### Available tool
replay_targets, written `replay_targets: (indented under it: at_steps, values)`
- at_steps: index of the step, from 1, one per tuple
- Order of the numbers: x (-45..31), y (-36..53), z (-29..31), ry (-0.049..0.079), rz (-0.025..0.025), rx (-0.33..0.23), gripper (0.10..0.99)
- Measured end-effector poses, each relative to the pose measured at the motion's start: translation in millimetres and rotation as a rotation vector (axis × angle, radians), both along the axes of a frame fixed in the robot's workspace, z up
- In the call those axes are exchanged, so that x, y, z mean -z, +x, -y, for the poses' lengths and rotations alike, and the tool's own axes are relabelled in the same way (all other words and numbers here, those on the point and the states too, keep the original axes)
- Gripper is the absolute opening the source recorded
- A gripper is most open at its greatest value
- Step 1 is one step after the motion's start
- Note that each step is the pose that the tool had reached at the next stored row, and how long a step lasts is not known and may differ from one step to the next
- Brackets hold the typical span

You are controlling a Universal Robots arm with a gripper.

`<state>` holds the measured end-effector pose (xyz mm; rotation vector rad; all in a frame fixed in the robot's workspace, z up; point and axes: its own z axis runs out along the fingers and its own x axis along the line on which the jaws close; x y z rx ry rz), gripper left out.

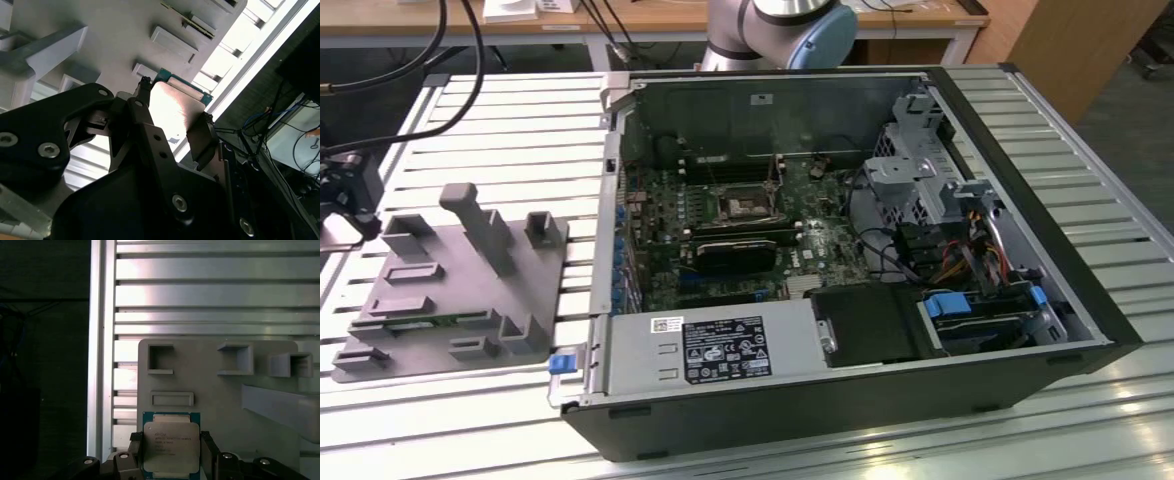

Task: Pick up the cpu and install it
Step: 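Pick up the cpu and move it towards the insertion slot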

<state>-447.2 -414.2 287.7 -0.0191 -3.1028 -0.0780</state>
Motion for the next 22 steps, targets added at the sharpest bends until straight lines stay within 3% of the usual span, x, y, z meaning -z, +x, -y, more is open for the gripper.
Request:
replay_targets:
  at_steps: [22]
  values:
    - [-12.8,0.0,0.0,0.0,0.0,0.0,0.545]
